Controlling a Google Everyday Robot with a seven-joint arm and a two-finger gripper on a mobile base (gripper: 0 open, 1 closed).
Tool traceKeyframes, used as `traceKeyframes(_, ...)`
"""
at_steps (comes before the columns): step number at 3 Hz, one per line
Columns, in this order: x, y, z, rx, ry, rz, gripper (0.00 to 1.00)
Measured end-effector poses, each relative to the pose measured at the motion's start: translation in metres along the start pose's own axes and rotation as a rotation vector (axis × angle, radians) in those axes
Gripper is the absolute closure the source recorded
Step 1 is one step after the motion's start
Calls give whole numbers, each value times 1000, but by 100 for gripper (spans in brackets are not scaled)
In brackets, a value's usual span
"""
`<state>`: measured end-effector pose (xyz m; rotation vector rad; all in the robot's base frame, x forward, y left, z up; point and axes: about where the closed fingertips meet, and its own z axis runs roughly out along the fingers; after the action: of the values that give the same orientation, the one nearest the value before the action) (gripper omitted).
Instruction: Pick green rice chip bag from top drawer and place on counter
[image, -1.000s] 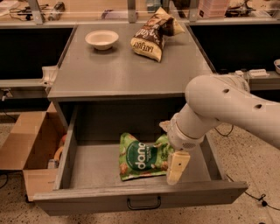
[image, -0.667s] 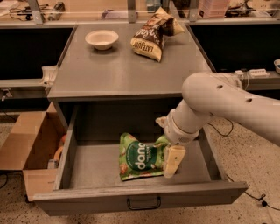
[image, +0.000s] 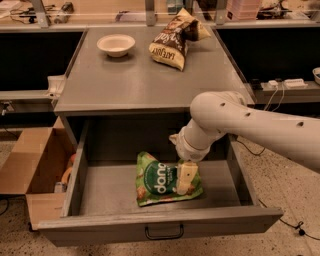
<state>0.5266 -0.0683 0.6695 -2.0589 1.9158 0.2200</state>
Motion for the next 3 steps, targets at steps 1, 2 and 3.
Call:
traceKeyframes(1, -5, 4, 34, -34, -1, 12, 26)
traceKeyframes(2, -10, 7, 43, -38, -9, 17, 49)
traceKeyframes(3, -23, 4, 14, 42, -70, 7, 72)
